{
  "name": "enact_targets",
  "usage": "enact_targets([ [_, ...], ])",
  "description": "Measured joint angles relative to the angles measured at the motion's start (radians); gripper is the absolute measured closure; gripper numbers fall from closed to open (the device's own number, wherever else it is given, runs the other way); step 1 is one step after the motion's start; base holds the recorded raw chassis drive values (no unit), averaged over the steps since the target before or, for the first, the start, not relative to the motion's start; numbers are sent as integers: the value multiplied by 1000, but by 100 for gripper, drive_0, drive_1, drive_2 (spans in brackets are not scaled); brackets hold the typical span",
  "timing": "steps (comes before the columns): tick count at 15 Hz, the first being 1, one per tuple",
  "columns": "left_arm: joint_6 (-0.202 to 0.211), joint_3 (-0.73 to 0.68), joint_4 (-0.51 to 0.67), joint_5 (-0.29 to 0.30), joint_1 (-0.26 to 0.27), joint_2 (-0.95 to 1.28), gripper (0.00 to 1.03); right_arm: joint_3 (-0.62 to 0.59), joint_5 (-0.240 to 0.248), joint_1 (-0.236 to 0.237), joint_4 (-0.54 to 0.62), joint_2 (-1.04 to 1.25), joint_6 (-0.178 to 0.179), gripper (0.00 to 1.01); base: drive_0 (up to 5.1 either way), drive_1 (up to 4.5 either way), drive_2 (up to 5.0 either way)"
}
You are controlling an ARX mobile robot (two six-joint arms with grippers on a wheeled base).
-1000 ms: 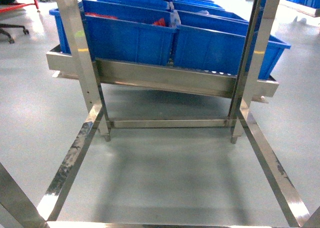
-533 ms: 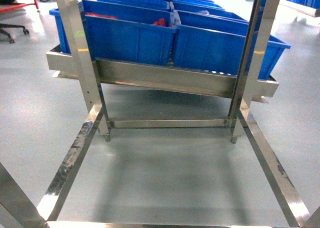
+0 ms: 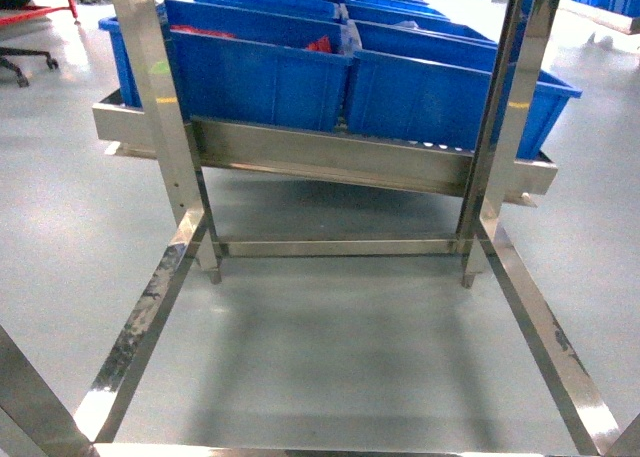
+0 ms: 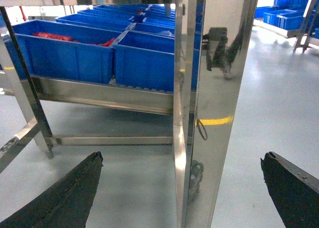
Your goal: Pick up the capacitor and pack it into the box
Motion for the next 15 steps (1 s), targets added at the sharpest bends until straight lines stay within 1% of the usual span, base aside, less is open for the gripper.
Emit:
enact_targets([
  [15,3,0,-1,0,0,0,5,0,2,0,0,0,1,3,0,0,0],
])
